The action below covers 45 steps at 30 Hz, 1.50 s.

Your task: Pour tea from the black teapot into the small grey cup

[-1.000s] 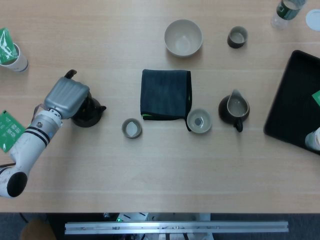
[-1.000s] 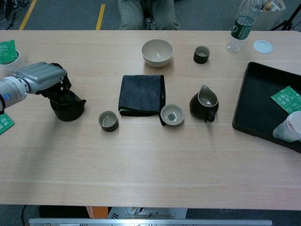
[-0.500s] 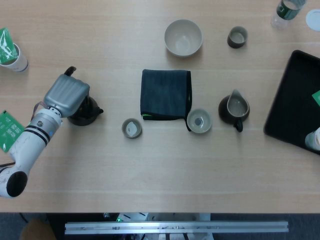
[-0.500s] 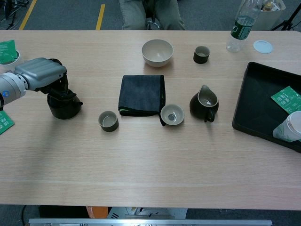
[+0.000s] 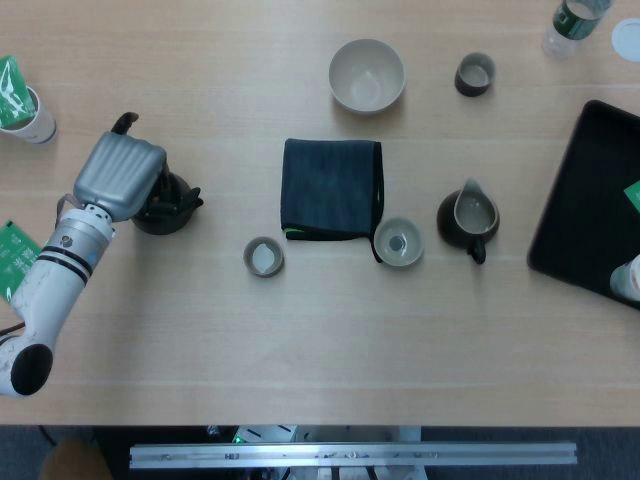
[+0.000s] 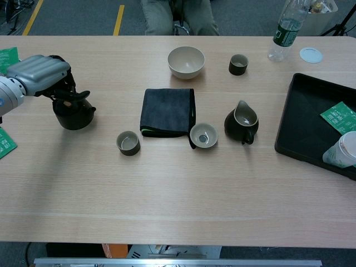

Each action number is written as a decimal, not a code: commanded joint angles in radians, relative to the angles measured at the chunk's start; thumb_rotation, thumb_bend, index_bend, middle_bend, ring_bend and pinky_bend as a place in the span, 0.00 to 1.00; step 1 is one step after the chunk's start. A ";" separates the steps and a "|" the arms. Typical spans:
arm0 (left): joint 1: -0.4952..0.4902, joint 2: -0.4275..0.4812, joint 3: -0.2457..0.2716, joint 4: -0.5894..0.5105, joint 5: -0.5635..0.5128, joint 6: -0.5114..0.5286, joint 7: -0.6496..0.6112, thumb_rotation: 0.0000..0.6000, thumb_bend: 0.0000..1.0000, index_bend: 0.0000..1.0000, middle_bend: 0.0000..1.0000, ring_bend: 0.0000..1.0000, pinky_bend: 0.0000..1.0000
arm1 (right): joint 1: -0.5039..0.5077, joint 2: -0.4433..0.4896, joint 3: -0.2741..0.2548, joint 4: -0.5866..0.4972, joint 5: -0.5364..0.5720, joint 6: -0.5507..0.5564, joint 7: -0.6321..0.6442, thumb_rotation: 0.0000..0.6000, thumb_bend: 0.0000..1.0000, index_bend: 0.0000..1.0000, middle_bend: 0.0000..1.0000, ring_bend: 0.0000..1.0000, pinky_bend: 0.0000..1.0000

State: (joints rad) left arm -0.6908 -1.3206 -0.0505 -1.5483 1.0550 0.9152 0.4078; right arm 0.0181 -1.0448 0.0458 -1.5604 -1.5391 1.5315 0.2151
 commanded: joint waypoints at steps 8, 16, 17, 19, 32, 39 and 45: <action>0.024 -0.019 -0.024 0.001 -0.019 0.059 -0.006 0.53 0.29 0.95 1.00 0.84 0.11 | -0.005 0.004 -0.002 -0.006 -0.004 0.008 -0.002 1.00 0.11 0.32 0.35 0.22 0.29; 0.041 -0.029 -0.044 0.000 -0.041 0.101 -0.001 0.35 0.32 0.98 1.00 0.86 0.11 | -0.009 0.006 -0.003 -0.011 -0.004 0.013 -0.004 1.00 0.11 0.32 0.35 0.22 0.29; 0.042 -0.029 -0.045 -0.001 -0.044 0.102 0.000 0.30 0.33 0.98 1.00 0.86 0.11 | -0.009 0.006 -0.003 -0.011 -0.004 0.013 -0.004 1.00 0.11 0.32 0.35 0.22 0.29; 0.044 -0.029 -0.048 -0.002 -0.049 0.107 0.003 0.17 0.35 0.98 1.00 0.86 0.11 | -0.009 0.006 -0.002 -0.012 -0.005 0.014 -0.005 1.00 0.11 0.32 0.35 0.22 0.29; 0.062 -0.057 -0.071 0.013 -0.049 0.151 -0.010 0.55 0.52 0.99 1.00 0.87 0.11 | -0.012 0.009 -0.002 -0.019 -0.005 0.018 -0.012 1.00 0.11 0.32 0.35 0.22 0.29; 0.069 -0.057 -0.073 0.022 -0.031 0.151 -0.026 0.62 0.54 0.98 1.00 0.87 0.12 | -0.011 0.010 -0.001 -0.021 -0.005 0.017 -0.013 1.00 0.11 0.32 0.35 0.22 0.29; 0.075 -0.058 -0.076 0.027 -0.005 0.165 -0.037 0.85 0.56 0.97 1.00 0.87 0.13 | -0.011 0.009 -0.001 -0.022 -0.006 0.017 -0.013 1.00 0.11 0.32 0.35 0.22 0.29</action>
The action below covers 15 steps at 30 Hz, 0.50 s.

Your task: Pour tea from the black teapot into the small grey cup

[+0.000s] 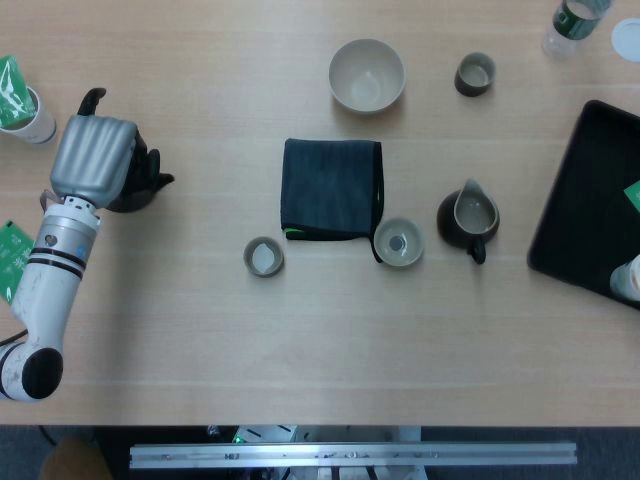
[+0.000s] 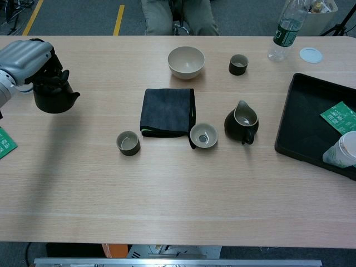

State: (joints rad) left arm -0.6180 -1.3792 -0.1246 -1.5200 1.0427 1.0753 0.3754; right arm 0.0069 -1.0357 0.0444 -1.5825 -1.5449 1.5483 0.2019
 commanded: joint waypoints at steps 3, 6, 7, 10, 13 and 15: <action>0.006 0.005 -0.003 -0.008 0.020 0.011 -0.011 0.85 0.56 0.97 1.00 0.87 0.13 | -0.001 0.001 0.000 -0.001 -0.001 0.002 -0.001 1.00 0.11 0.32 0.35 0.22 0.29; 0.011 0.015 -0.003 -0.027 0.036 0.018 -0.017 0.69 0.56 0.97 1.00 0.87 0.13 | -0.001 0.001 0.000 -0.002 -0.002 0.003 -0.001 1.00 0.11 0.32 0.35 0.22 0.29; 0.013 0.020 -0.002 -0.035 0.041 0.019 -0.017 0.61 0.56 0.96 1.00 0.87 0.13 | -0.001 0.001 0.000 -0.002 -0.002 0.003 -0.001 1.00 0.11 0.32 0.35 0.22 0.29; 0.017 0.031 0.002 -0.059 0.052 0.021 -0.016 0.57 0.56 0.96 1.00 0.87 0.13 | 0.000 0.000 0.000 -0.001 -0.005 0.003 0.001 1.00 0.11 0.32 0.35 0.22 0.29; 0.021 0.042 0.008 -0.082 0.058 0.023 -0.006 0.56 0.56 0.96 1.00 0.87 0.13 | 0.001 -0.002 -0.001 -0.001 -0.008 0.002 0.002 1.00 0.11 0.32 0.35 0.22 0.29; 0.023 0.048 0.010 -0.098 0.061 0.025 0.001 0.56 0.56 0.96 1.00 0.87 0.13 | 0.002 -0.002 -0.001 0.000 -0.010 0.003 0.004 1.00 0.11 0.32 0.35 0.22 0.29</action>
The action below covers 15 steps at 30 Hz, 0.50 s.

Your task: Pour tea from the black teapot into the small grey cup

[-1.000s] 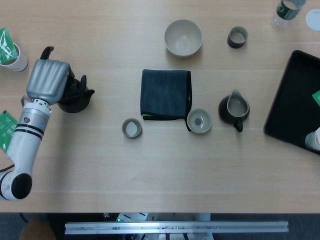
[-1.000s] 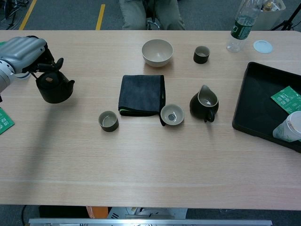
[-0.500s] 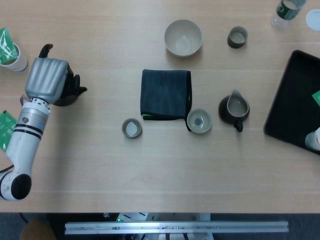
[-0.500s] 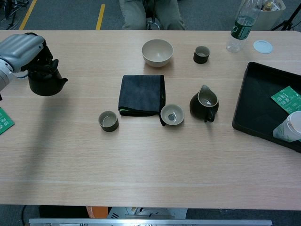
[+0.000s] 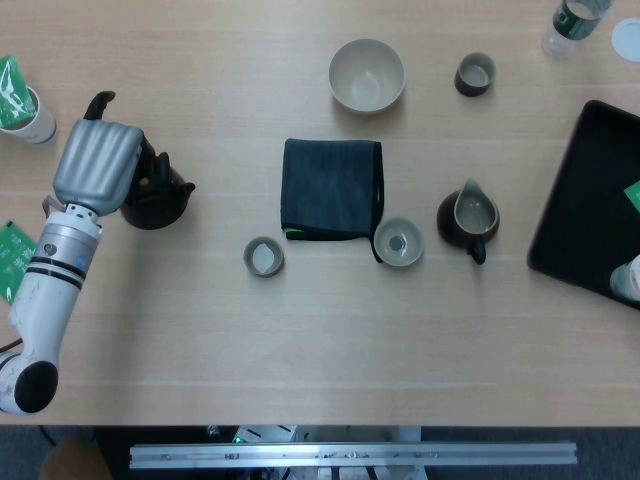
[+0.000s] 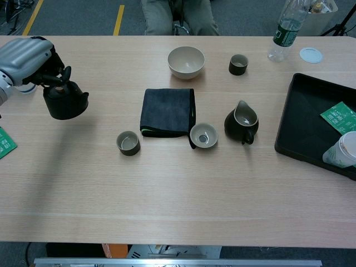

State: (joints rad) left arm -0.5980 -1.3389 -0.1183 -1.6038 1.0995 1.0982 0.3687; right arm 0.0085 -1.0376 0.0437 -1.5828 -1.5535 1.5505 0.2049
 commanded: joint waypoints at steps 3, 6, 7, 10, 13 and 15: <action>0.006 0.018 0.006 -0.040 0.005 0.004 0.018 0.56 0.56 0.96 1.00 0.87 0.13 | -0.001 0.000 -0.001 0.002 -0.004 0.004 0.004 1.00 0.11 0.32 0.35 0.22 0.29; 0.009 0.025 0.013 -0.064 0.017 0.012 0.036 0.57 0.56 0.96 1.00 0.87 0.13 | -0.002 0.000 -0.002 0.004 -0.005 0.006 0.009 1.00 0.11 0.32 0.35 0.22 0.29; 0.010 0.026 0.015 -0.069 0.020 0.015 0.040 0.57 0.56 0.96 1.00 0.87 0.13 | -0.003 0.000 -0.002 0.005 -0.006 0.006 0.010 1.00 0.11 0.32 0.35 0.22 0.29; 0.014 0.029 0.021 -0.090 0.034 0.026 0.057 0.57 0.56 0.96 1.00 0.87 0.13 | -0.004 -0.001 -0.004 0.008 -0.009 0.008 0.014 1.00 0.11 0.32 0.35 0.22 0.29; 0.017 0.032 0.030 -0.119 0.044 0.034 0.081 0.57 0.56 0.96 1.00 0.87 0.13 | -0.004 -0.001 -0.005 0.011 -0.011 0.009 0.019 1.00 0.11 0.32 0.35 0.22 0.29; 0.017 0.032 0.033 -0.137 0.049 0.040 0.100 0.57 0.56 0.96 1.00 0.87 0.13 | -0.005 -0.002 -0.006 0.013 -0.012 0.011 0.022 1.00 0.11 0.32 0.35 0.22 0.29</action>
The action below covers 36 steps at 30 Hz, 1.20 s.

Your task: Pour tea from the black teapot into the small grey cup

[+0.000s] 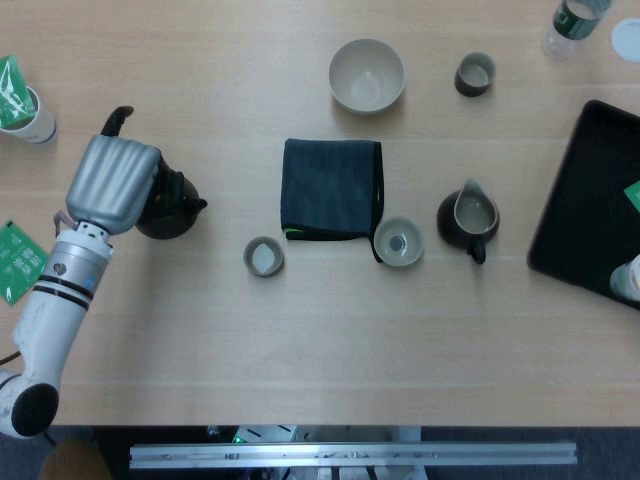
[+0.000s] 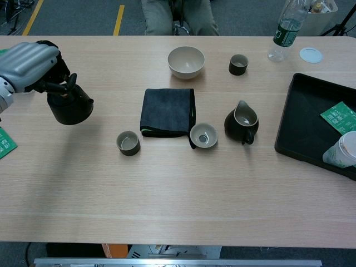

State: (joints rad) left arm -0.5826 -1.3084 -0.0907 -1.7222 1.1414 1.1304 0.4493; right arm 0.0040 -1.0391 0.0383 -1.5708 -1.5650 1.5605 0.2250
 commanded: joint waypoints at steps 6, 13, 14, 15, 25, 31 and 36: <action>-0.001 -0.014 0.009 -0.057 0.009 0.021 0.069 0.57 0.56 0.95 1.00 0.87 0.13 | -0.003 -0.002 -0.003 0.009 -0.006 0.006 0.012 1.00 0.11 0.32 0.35 0.22 0.29; -0.007 -0.042 0.017 -0.082 0.019 0.029 0.120 0.62 0.56 0.95 1.00 0.87 0.13 | -0.008 -0.002 -0.006 0.020 -0.005 0.011 0.025 1.00 0.11 0.32 0.35 0.22 0.29; -0.008 -0.045 0.018 -0.084 0.019 0.028 0.125 0.62 0.56 0.94 1.00 0.87 0.13 | -0.009 -0.003 -0.006 0.022 -0.004 0.010 0.026 1.00 0.11 0.32 0.35 0.22 0.29; -0.009 -0.049 0.019 -0.085 0.018 0.028 0.131 0.62 0.56 0.94 1.00 0.87 0.13 | -0.009 -0.003 -0.006 0.024 -0.003 0.010 0.028 1.00 0.11 0.32 0.35 0.22 0.29; -0.017 -0.098 0.028 -0.072 0.021 0.029 0.177 0.71 0.56 0.94 1.00 0.87 0.13 | -0.011 -0.008 -0.007 0.038 0.002 0.006 0.042 1.00 0.11 0.32 0.35 0.22 0.29; -0.016 -0.120 0.035 -0.057 0.023 0.029 0.185 0.84 0.56 0.94 1.00 0.87 0.13 | -0.013 -0.007 -0.007 0.043 0.006 0.006 0.045 1.00 0.11 0.32 0.35 0.22 0.29; -0.015 -0.129 0.038 -0.053 0.023 0.027 0.188 0.84 0.56 0.94 1.00 0.87 0.13 | -0.013 -0.008 -0.007 0.044 0.006 0.004 0.046 1.00 0.11 0.32 0.35 0.22 0.29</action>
State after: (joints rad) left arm -0.5979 -1.4375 -0.0531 -1.7752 1.1643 1.1575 0.6367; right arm -0.0091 -1.0472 0.0313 -1.5265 -1.5585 1.5645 0.2707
